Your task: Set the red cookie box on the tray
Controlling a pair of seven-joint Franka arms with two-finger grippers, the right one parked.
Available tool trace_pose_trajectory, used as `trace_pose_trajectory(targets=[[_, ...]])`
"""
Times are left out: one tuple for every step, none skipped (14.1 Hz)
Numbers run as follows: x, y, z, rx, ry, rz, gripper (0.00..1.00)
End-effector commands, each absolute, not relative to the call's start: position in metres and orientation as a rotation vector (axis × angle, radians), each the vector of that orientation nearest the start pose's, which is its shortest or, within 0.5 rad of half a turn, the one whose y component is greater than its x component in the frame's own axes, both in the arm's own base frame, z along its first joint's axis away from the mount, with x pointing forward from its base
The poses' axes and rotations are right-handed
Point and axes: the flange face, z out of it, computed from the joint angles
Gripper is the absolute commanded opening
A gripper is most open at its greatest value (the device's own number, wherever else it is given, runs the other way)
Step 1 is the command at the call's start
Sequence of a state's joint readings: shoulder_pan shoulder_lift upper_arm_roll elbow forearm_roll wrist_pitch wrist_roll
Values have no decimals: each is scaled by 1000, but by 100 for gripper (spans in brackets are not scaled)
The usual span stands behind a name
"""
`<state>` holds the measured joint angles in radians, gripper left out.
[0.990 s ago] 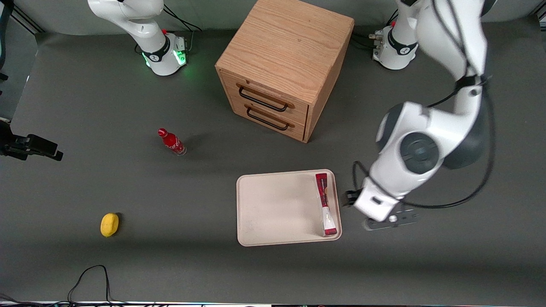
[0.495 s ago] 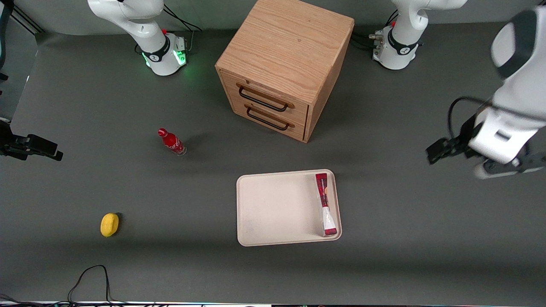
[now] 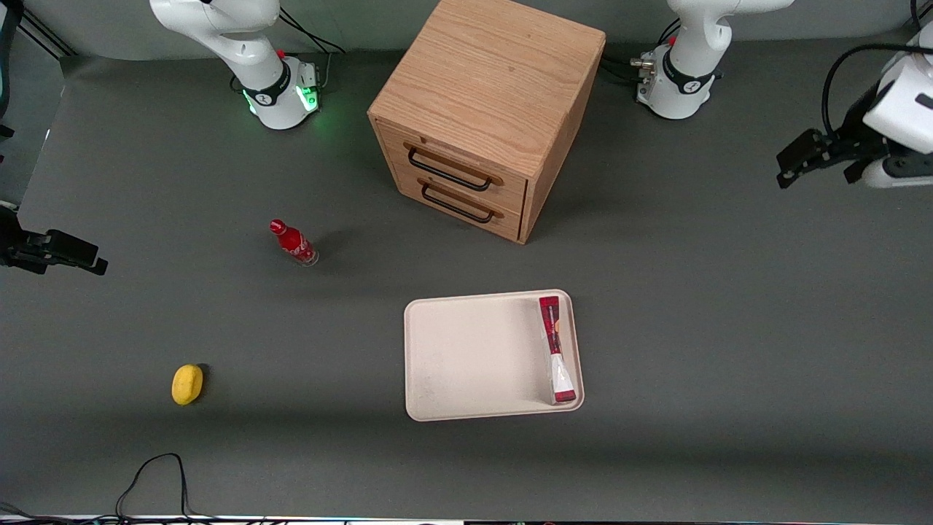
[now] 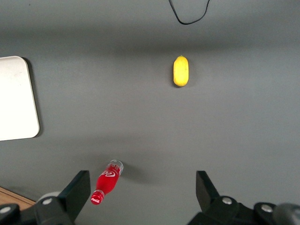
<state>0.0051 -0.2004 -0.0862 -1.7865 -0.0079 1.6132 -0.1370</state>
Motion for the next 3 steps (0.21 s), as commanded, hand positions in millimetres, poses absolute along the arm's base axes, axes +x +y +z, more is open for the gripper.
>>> trace_pose_trajectory(targets=[[477,-48,633,-3110,-27,-7,100],[476,-45,634,-3110,-1,-4,100],[476,-43,635,-3110,9,-6,100]])
